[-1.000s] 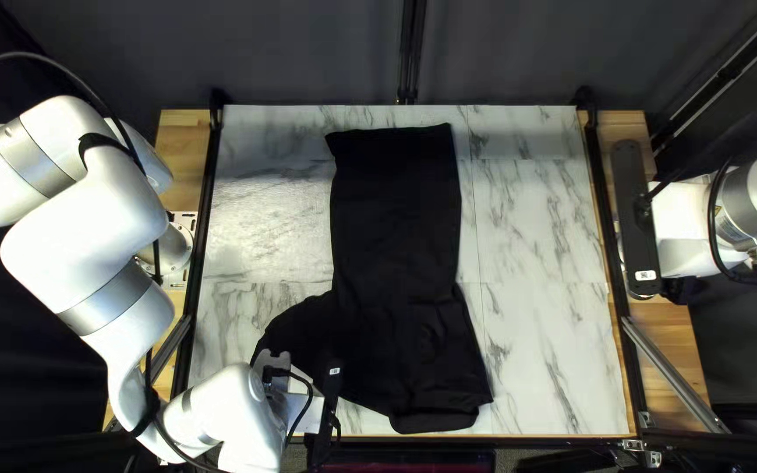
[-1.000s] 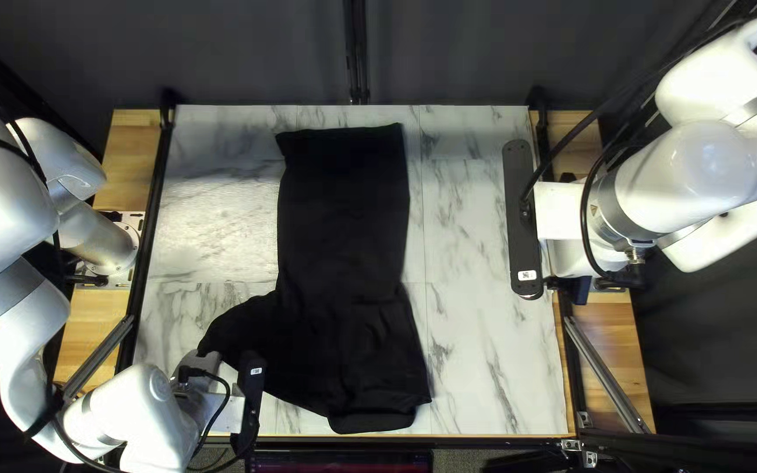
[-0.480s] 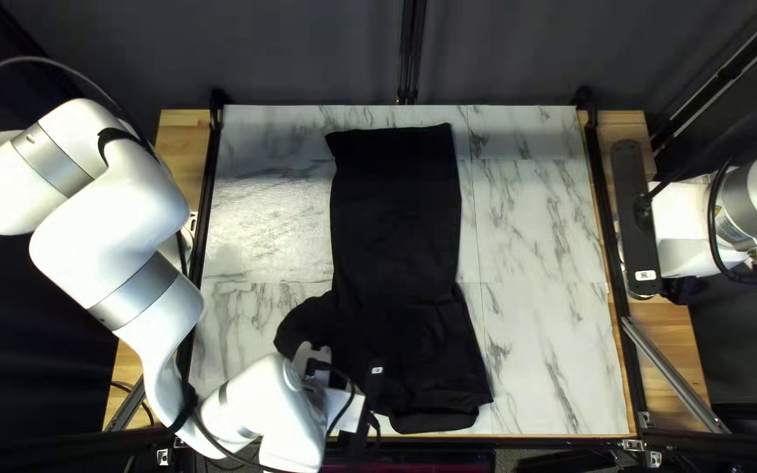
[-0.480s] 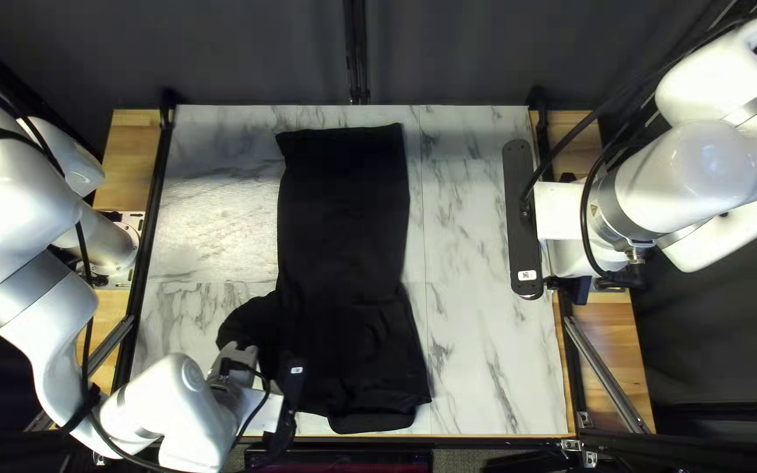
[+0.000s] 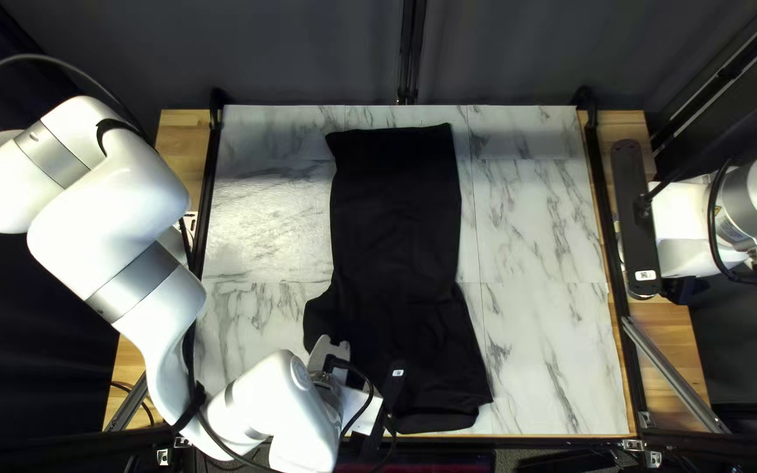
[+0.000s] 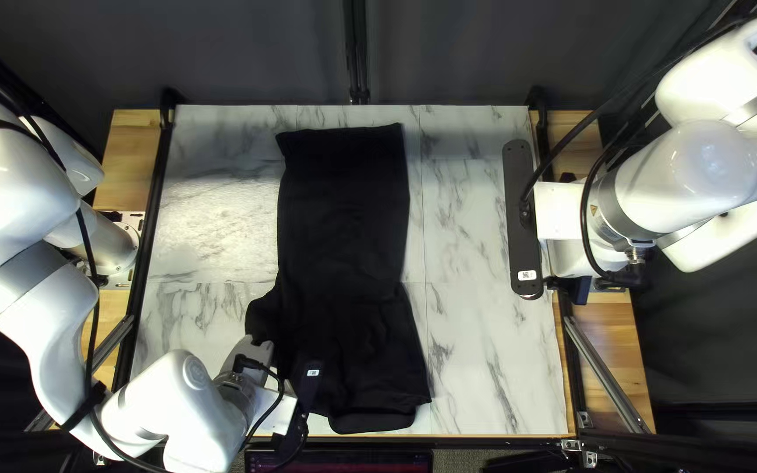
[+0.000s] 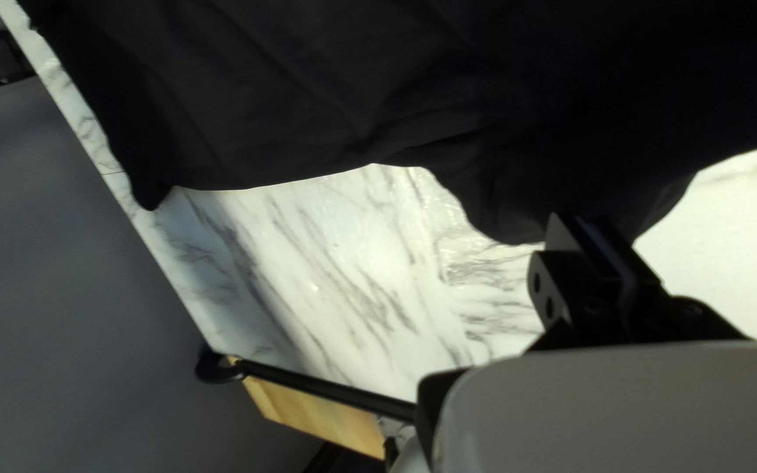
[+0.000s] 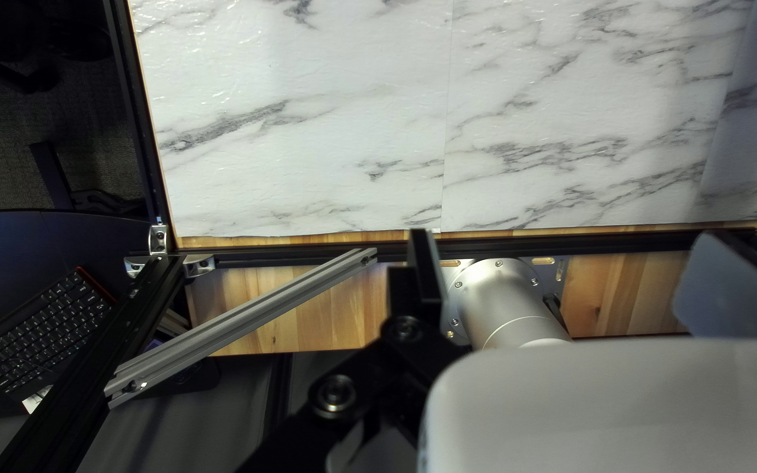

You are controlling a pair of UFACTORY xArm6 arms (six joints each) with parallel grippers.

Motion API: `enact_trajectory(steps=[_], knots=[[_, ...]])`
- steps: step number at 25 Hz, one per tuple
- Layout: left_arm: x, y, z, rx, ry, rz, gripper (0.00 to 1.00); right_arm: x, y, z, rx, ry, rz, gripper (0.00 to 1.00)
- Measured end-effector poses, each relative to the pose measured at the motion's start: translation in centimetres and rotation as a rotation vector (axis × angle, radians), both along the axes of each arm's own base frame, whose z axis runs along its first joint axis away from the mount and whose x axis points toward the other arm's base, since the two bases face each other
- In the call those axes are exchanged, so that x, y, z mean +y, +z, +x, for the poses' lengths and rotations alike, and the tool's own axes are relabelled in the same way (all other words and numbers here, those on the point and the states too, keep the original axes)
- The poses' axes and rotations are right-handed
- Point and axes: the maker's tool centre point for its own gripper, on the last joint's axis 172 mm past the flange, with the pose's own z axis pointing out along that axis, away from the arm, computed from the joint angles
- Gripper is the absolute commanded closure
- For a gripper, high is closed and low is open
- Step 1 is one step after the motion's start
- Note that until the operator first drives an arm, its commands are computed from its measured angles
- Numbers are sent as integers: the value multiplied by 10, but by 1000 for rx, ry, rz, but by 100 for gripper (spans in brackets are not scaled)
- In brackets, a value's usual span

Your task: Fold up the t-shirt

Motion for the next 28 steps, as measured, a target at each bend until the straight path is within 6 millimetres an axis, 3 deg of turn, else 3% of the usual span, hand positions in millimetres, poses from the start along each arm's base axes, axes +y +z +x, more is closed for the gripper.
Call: enact_trajectory(steps=[4, 17, 20, 28], knots=[[4, 14, 15, 3, -23, 12, 85, 0, 0, 0, 0, 0, 0, 0], [29, 12, 94, -8, -131, -13, 88, 0, 0, 0, 0, 0, 0, 0], [32, 1, 108, -11, -153, -27, 89, 0, 0, 0, 0, 0, 0, 0], [27, -50, 136, 7, -192, -93, 92, 0, 0, 0, 0, 0, 0, 0]])
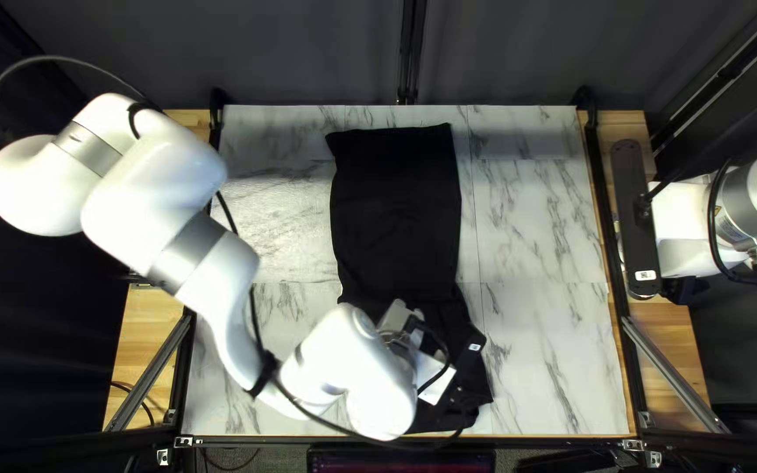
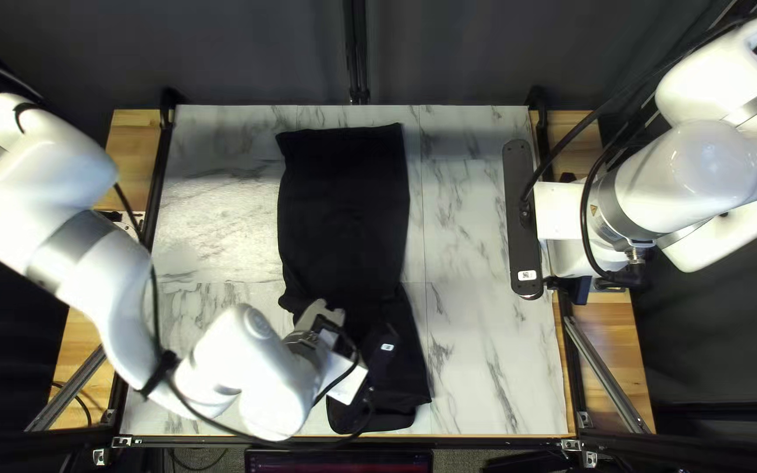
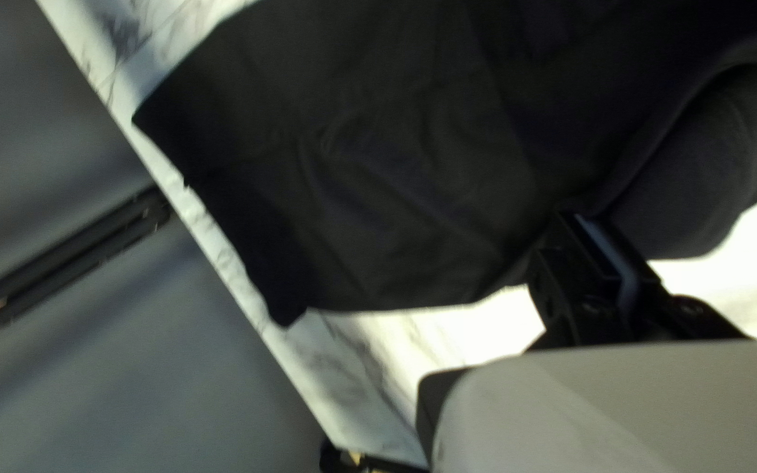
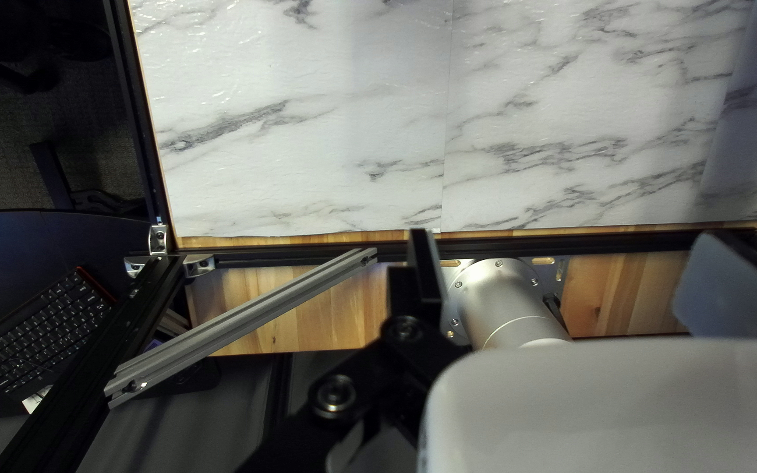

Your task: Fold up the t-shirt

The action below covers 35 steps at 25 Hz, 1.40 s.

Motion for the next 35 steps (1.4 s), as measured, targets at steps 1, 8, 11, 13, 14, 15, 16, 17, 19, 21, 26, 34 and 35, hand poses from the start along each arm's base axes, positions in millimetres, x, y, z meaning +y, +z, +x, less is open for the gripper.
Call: enact_trajectory(steps=[1, 8, 11, 13, 14, 15, 16, 17, 19, 21, 26, 34, 35], knots=[[-1, -6, 0, 5, -1, -6, 92, 0, 0, 0, 0, 0, 0, 0], [-7, -27, -29, 38, 29, -28, 92, 0, 0, 0, 0, 0, 0, 0], [-14, -6, -67, 29, 61, -5, 89, 0, 0, 0, 0, 0, 0, 0], [-19, 7, -91, 26, 83, 21, 89, 0, 0, 0, 0, 0, 0, 0], [-22, 15, -107, 24, 99, 43, 87, 0, 0, 0, 0, 0, 0, 0], [-25, 21, -117, 22, 110, 56, 87, 0, 0, 0, 0, 0, 0, 0], [-28, 27, -129, 20, 125, 73, 87, 0, 0, 0, 0, 0, 0, 0], [-30, 32, -141, 19, 140, 88, 86, 0, 0, 0, 0, 0, 0, 0], [-30, 38, -162, 19, 171, 113, 85, 0, 0, 0, 0, 0, 0, 0], [-28, 39, -179, 26, 202, 131, 83, 0, 0, 0, 0, 0, 0, 0], [-16, 24, -193, 57, 261, 145, 83, 0, 0, 0, 0, 0, 0, 0], [-7, 0, -164, 94, 270, 123, 86, 0, 0, 0, 0, 0, 0, 0], [-8, -3, -158, 97, 263, 118, 87, 0, 0, 0, 0, 0, 0, 0]])
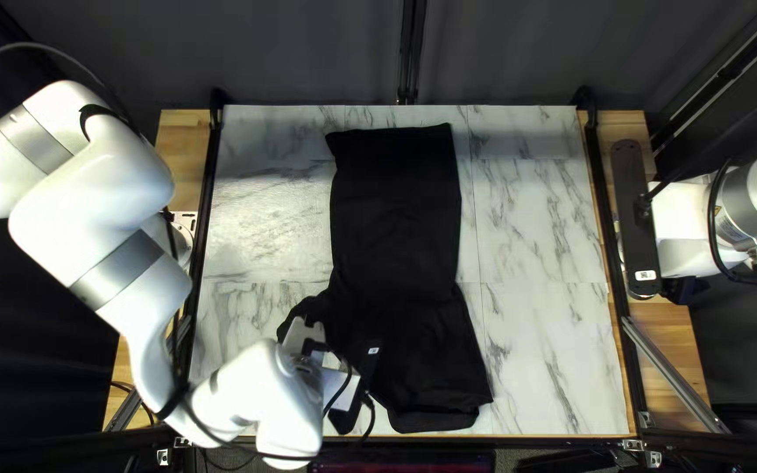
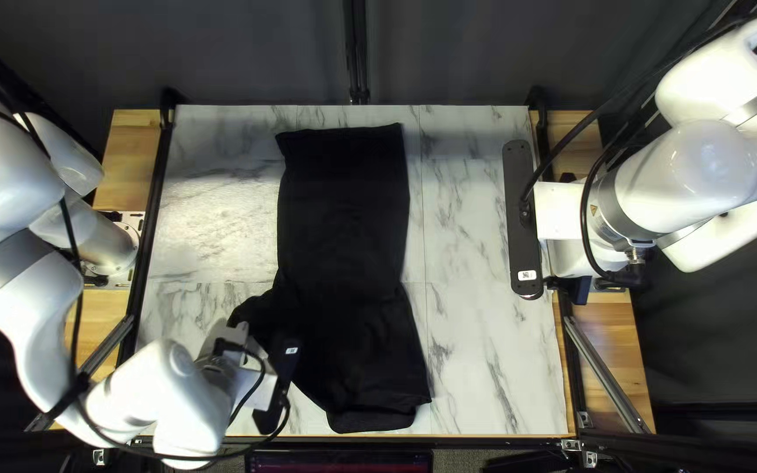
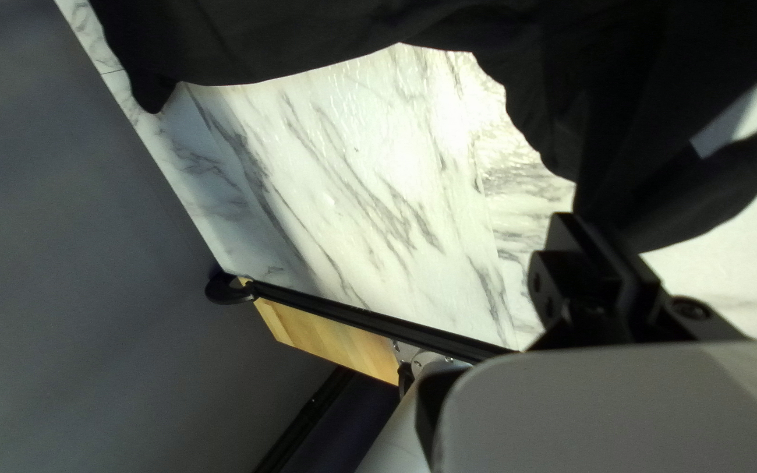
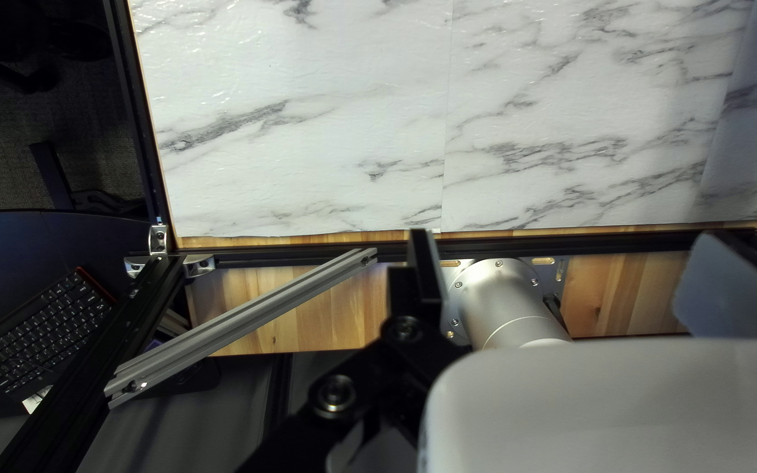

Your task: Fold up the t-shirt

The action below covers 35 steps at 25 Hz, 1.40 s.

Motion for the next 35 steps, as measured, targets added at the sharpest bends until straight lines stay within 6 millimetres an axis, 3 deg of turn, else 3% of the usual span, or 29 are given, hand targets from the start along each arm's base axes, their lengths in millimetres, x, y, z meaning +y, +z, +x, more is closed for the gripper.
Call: enact_trajectory(steps=[10, 17, 25, 35], knots=[[-17, -12, 63, -13, -104, -61, 91, 0, 0, 0, 0, 0, 0, 0], [-24, -21, 95, -29, -167, -101, 92, 0, 0, 0, 0, 0, 0, 0], [-17, -11, 115, -32, -198, -107, 92, 0, 0, 0, 0, 0, 0, 0], [-5, -19, 143, -36, -221, -128, 92, 0, 0, 0, 0, 0, 0, 0]])
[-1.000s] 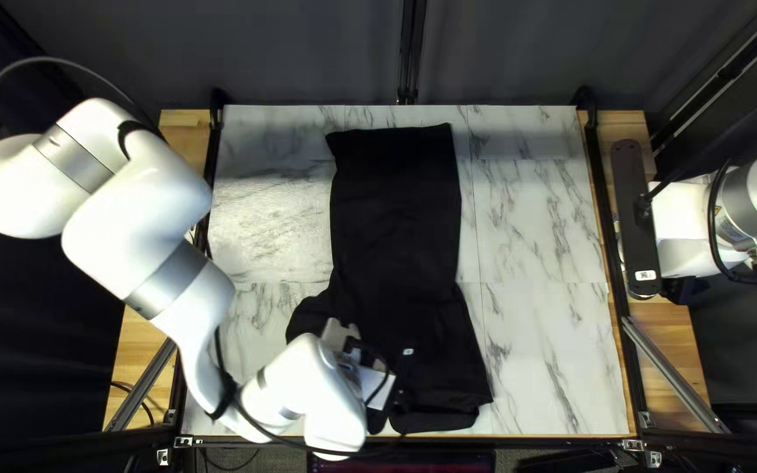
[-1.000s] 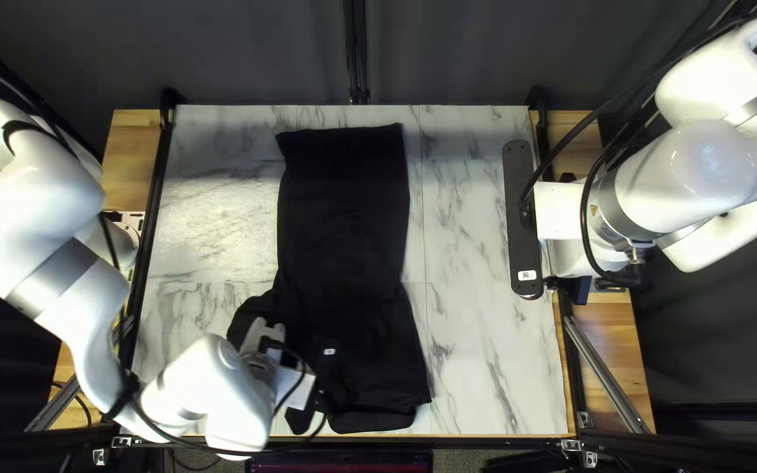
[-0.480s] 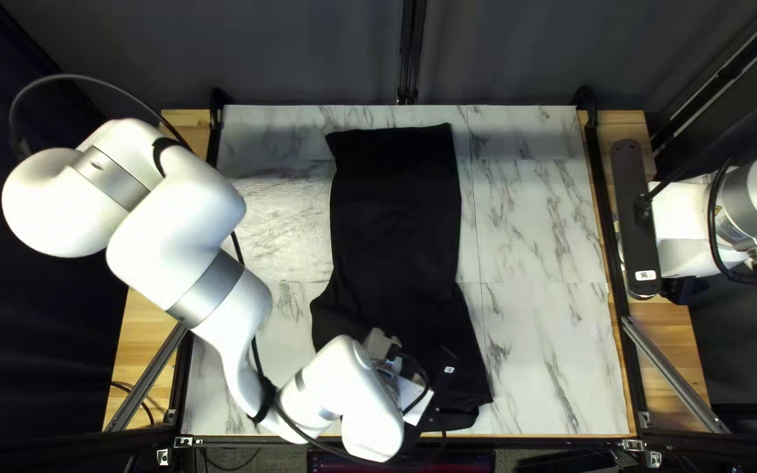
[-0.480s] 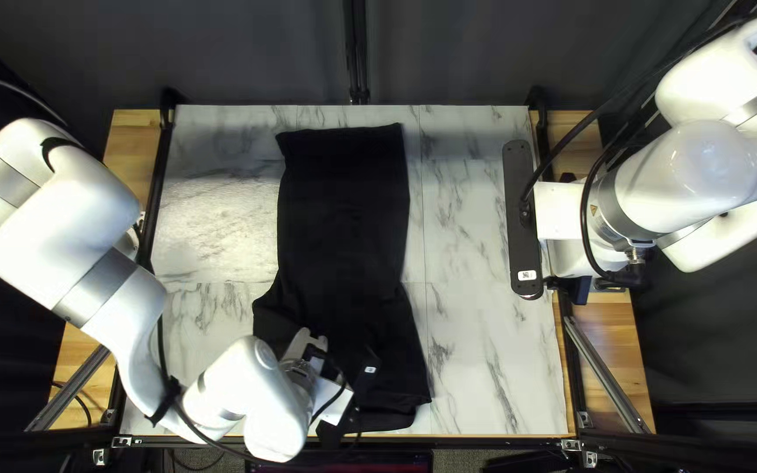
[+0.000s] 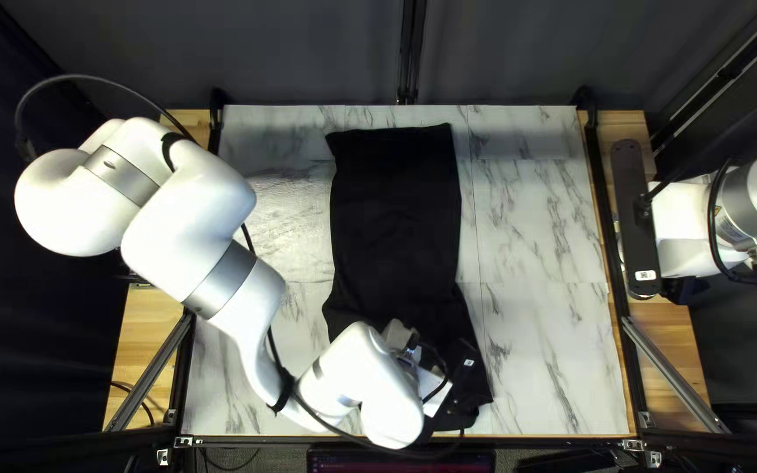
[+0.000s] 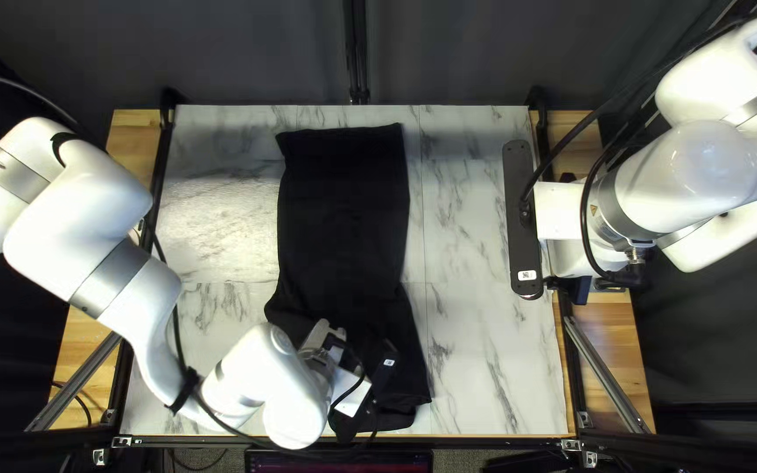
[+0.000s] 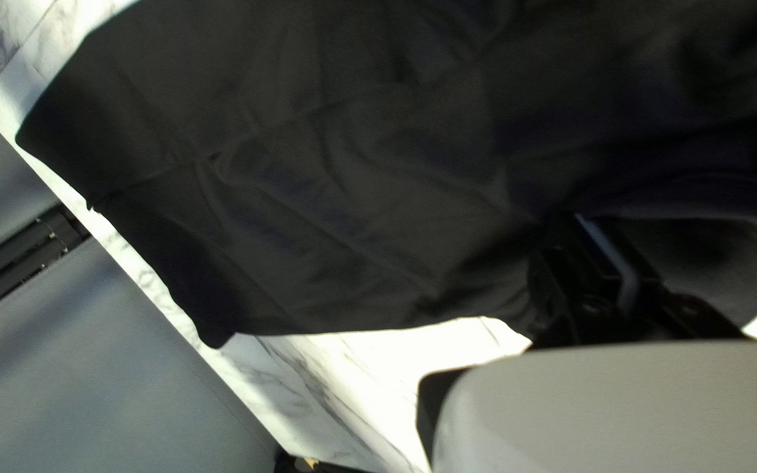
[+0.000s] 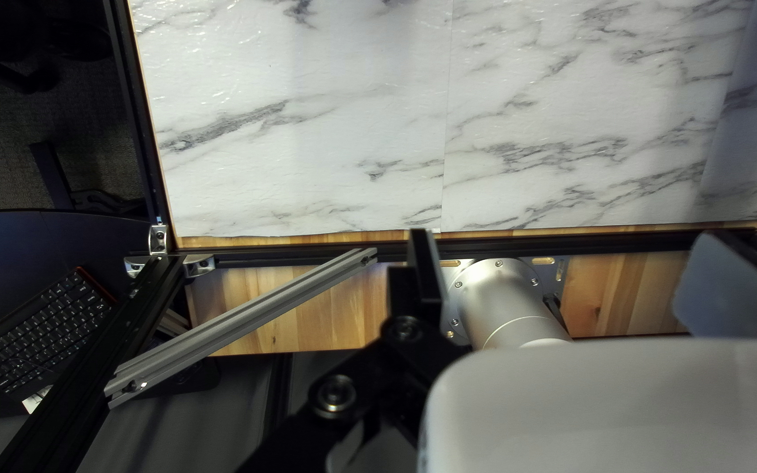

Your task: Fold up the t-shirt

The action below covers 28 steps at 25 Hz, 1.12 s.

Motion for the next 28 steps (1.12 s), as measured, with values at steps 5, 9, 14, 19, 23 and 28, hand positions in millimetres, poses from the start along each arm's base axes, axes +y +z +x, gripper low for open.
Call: enact_trajectory(steps=[5, 9, 14, 19, 23, 28], knots=[[0, -9, 11, -2, -7, -17, 93, 0, 0, 0, 0, 0, 0, 0], [-4, -11, 26, -5, -17, -28, 92, 0, 0, 0, 0, 0, 0, 0], [-4, -21, 41, 6, -26, -41, 91, 0, 0, 0, 0, 0, 0, 0], [-9, -36, 52, 16, -41, -62, 83, 0, 0, 0, 0, 0, 0, 0], [-12, -51, 53, 27, -45, -88, 0, 0, 0, 0, 0, 0, 0, 0], [-14, -45, 50, 32, -50, -106, 0, 0, 0, 0, 0, 0, 0, 0]])
